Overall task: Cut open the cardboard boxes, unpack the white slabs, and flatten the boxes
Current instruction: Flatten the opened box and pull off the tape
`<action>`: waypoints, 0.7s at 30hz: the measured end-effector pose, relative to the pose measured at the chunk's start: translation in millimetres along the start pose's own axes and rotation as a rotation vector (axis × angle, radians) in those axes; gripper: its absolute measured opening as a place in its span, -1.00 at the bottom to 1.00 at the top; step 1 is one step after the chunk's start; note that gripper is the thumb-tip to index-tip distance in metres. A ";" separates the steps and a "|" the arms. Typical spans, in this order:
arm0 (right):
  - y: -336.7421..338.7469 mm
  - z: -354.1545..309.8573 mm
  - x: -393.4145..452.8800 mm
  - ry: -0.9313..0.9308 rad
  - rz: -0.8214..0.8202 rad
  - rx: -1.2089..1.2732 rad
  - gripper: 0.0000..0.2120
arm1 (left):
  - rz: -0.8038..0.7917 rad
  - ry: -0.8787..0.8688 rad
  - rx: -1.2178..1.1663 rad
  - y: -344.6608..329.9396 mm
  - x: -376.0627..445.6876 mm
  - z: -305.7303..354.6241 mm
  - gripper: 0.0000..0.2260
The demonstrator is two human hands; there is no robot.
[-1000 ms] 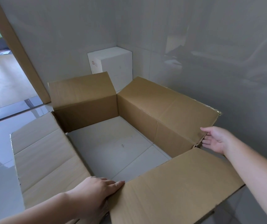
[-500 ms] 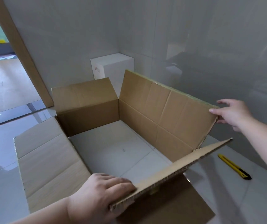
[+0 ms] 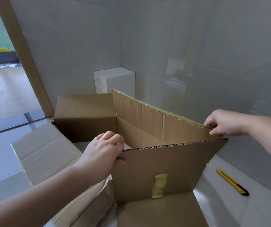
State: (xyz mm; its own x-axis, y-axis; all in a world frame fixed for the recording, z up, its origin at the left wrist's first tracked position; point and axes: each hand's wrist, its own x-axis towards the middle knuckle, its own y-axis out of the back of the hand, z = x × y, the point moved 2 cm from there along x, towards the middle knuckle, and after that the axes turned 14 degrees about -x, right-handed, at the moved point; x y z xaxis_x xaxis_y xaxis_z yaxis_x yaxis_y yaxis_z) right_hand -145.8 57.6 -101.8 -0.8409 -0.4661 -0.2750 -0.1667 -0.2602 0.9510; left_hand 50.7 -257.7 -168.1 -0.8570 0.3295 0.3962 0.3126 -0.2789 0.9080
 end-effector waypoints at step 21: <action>-22.0 -115.4 22.0 -0.080 0.168 0.101 -0.55 | 0.039 0.088 0.172 -36.9 71.2 -25.4 -0.85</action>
State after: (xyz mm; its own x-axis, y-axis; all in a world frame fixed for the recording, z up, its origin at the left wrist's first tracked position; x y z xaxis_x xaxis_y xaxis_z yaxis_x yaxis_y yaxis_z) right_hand -101.2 -44.5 -145.0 -0.8988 -0.4261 -0.1030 -0.0679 -0.0967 0.9930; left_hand -32.2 -246.8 -176.9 -0.8731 0.2393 0.4247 0.4048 -0.1293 0.9052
